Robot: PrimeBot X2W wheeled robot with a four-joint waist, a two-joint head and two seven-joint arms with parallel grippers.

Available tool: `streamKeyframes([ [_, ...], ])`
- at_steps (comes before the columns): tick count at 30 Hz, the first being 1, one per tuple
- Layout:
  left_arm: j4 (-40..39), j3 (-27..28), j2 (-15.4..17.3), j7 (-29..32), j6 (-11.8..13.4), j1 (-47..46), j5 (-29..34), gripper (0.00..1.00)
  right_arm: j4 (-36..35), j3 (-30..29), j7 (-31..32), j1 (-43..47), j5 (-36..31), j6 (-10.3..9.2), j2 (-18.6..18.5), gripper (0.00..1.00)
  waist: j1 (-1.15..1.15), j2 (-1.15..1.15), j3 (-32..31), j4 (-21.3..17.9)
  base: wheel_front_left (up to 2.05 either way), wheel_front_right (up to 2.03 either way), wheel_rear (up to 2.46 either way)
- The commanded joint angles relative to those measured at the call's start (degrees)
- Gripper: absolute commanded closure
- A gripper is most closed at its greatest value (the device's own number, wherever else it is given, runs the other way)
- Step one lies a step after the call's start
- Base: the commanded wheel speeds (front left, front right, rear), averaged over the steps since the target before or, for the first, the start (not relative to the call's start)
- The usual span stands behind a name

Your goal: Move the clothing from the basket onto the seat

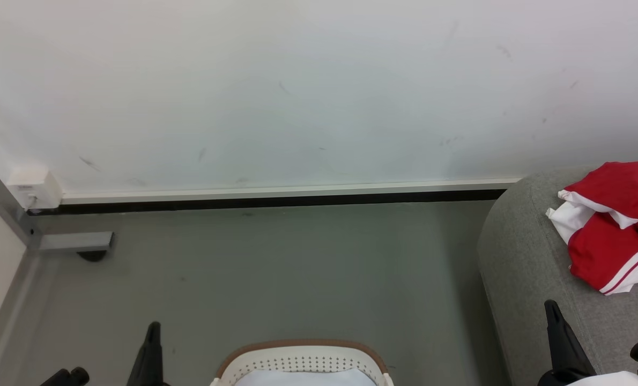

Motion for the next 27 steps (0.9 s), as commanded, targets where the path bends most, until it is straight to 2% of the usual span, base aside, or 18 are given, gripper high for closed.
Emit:
streamKeyframes([
  [1,-0.66,0.35,0.15,0.37,-0.3,-1.39,-1.69,1.0,-0.56,-0.59,0.35,-1.69,1.58,-0.02,0.01,1.0,0.0,0.0,0.0,0.03,0.0,0.0,0.0],
  [27,0.25,2.31,-0.09,5.34,-1.13,-3.57,-19.16,1.0,0.29,-4.41,4.68,-2.85,18.18,-0.05,0.83,1.0,0.0,0.0,0.09,0.76,0.0,0.0,0.0],
])
